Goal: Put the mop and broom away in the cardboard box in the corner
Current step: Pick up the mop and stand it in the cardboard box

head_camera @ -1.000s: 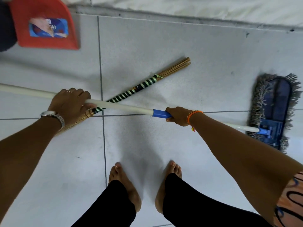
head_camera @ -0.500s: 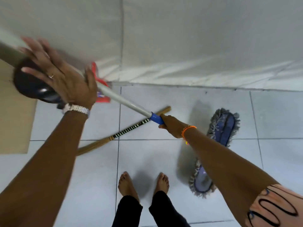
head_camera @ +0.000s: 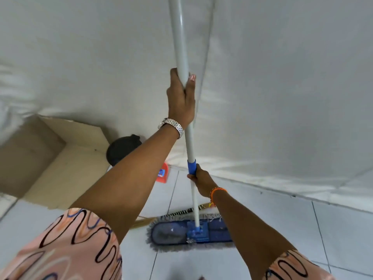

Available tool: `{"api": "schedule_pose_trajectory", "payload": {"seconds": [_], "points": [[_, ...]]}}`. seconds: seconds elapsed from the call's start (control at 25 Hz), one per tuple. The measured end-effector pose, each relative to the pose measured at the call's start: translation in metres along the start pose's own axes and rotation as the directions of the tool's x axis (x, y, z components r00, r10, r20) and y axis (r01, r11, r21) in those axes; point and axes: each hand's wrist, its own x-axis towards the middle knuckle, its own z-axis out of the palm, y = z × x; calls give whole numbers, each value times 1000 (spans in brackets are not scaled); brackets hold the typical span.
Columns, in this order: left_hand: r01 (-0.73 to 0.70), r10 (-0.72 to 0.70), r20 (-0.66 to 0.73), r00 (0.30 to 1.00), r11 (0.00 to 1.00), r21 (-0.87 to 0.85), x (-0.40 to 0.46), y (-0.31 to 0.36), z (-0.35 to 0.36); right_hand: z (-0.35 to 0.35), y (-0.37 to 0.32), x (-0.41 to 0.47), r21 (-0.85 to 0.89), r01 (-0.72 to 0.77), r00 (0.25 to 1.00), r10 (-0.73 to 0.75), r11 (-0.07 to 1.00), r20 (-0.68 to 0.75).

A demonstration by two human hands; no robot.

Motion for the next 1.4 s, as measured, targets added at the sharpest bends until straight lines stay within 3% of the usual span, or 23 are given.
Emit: {"api": "schedule_pose_trajectory", "payload": {"seconds": [0.36, 0.76, 1.12, 1.4], "points": [[-104, 105, 223, 969, 994, -20, 45, 48, -212, 173, -161, 34, -21, 163, 987, -163, 986, -3], [-141, 124, 213, 969, 988, 65, 102, 49, -435, 364, -318, 79, 15, 234, 972, -234, 972, 1], [-36, 19, 227, 974, 997, 72, 203, -33, -574, 483, -398, 202, -24, 150, 988, -150, 988, -20], [130, -120, 409, 904, 992, 5, 331, -84, -666, 532, -480, 319, -43, 108, 994, -109, 993, -26]]}}
